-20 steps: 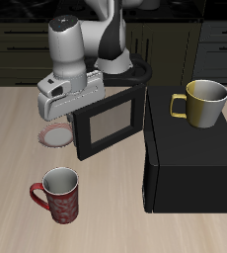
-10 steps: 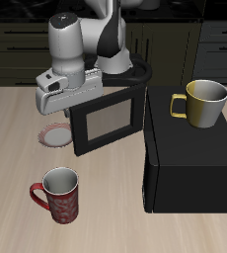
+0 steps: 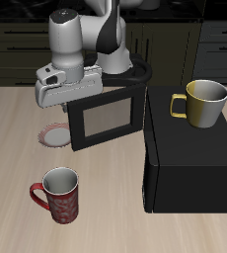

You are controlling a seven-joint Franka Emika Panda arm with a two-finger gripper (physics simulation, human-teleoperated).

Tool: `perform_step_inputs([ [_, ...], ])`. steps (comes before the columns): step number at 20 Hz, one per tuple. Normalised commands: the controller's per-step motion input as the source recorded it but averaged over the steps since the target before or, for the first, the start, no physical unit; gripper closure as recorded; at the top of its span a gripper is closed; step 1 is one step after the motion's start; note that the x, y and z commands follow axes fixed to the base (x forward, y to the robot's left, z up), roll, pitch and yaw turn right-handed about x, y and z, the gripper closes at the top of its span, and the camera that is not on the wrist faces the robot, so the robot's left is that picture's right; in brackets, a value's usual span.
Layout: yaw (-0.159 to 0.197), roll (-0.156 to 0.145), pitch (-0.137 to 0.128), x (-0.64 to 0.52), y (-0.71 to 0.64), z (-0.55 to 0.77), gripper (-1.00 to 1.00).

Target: Open the microwave and place the white and yellow mug in it

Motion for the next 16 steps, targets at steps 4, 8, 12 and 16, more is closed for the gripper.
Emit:
perform_step_inputs([
  [4,-0.107,-0.019,-0.033,-0.34,0.10,-0.10,1.00],
  [8,-0.094,-0.020,0.004,-0.16,0.04,-0.13,1.00],
  [12,-0.116,-0.041,0.018,-0.23,-0.02,-0.20,1.00],
  [16,-0.133,-0.030,0.036,-0.25,-0.20,-0.08,1.00],
])
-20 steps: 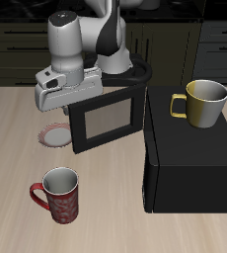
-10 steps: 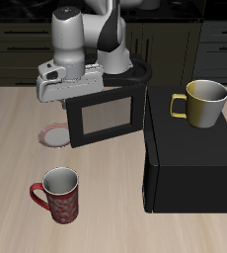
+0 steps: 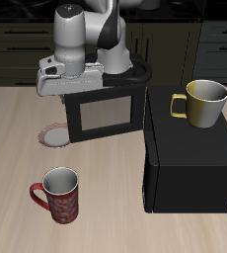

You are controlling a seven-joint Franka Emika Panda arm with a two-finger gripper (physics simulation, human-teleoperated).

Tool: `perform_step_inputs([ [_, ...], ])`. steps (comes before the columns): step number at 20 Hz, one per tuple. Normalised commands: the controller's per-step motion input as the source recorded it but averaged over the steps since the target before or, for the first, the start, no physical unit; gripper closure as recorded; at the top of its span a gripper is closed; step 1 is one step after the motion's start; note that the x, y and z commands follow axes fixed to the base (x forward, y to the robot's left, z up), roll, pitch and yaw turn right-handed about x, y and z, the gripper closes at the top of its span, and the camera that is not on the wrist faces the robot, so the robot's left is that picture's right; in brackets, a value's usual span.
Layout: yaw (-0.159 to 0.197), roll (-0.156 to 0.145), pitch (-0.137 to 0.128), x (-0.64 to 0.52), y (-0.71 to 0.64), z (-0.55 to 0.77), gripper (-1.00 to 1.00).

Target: Open the microwave and place the white and yellow mug in it

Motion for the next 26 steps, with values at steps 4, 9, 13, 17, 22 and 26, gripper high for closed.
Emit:
perform_step_inputs([
  [4,-0.063,-0.039,0.011,-0.22,-0.17,-0.07,1.00],
  [9,-0.041,-0.022,0.031,-0.18,-0.07,-0.19,1.00],
  [13,-0.042,-0.008,0.030,-0.10,-0.07,-0.14,1.00],
  [17,-0.015,0.006,0.012,-0.10,0.06,-0.10,1.00],
  [22,-0.057,0.004,0.020,-0.03,-0.03,0.06,-1.00],
  [26,-0.019,-0.042,-0.007,-0.04,-0.09,0.15,-1.00],
])
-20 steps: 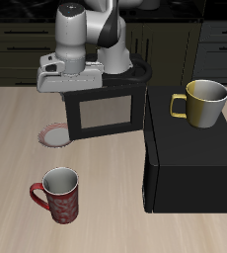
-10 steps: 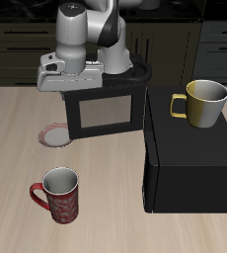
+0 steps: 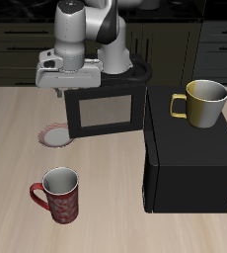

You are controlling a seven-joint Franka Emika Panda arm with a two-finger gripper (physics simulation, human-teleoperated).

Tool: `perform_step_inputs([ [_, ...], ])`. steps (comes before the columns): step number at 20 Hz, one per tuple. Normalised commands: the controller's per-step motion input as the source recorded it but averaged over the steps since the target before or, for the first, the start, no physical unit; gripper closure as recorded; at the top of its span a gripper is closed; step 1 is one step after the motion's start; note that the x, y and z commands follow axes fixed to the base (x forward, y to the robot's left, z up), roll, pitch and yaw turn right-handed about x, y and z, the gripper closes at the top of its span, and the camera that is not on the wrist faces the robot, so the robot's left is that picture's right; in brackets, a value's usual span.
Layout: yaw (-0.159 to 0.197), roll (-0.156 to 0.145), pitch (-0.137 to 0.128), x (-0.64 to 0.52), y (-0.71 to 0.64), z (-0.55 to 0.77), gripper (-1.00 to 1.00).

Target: Open the microwave and place the white and yellow mug in it

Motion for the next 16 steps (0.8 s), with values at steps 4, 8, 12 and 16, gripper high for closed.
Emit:
perform_step_inputs([
  [4,-0.030,0.024,0.009,-0.09,0.05,0.17,-1.00],
  [8,-0.006,0.045,-0.004,-0.20,0.19,0.16,-1.00],
  [12,0.039,0.045,-0.048,-0.13,0.24,0.29,-1.00],
  [16,0.067,0.050,-0.028,0.09,0.28,0.37,-1.00],
])
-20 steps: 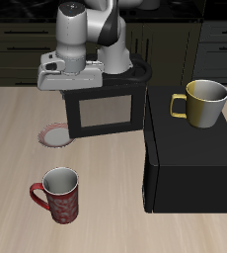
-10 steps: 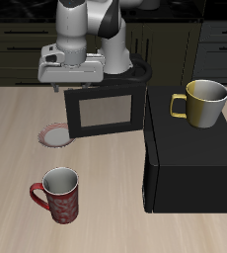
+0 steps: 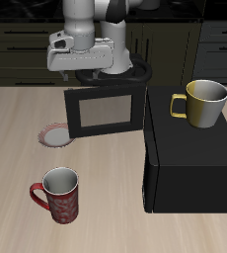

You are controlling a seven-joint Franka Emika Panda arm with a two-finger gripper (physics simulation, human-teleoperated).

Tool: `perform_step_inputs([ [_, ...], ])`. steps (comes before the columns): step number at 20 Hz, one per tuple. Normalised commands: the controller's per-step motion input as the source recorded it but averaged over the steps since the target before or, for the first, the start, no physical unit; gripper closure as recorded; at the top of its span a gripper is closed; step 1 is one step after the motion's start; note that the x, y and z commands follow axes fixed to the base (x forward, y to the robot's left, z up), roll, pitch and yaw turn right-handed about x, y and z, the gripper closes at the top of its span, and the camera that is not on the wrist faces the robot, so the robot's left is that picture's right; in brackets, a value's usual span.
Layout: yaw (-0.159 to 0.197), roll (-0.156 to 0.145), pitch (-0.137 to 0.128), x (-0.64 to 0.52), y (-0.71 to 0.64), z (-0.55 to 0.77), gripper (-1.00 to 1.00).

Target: Open the microwave and place the white and yellow mug in it

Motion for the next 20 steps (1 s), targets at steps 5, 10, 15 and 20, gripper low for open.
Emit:
perform_step_inputs([
  [5,0.116,0.069,-0.026,0.21,0.35,0.47,-1.00],
  [10,0.063,0.010,-0.055,0.15,0.28,0.61,-1.00],
  [15,-0.027,-0.004,0.048,0.46,0.15,0.45,-1.00],
  [20,-0.041,-0.038,0.028,0.36,0.06,0.29,-1.00],
])
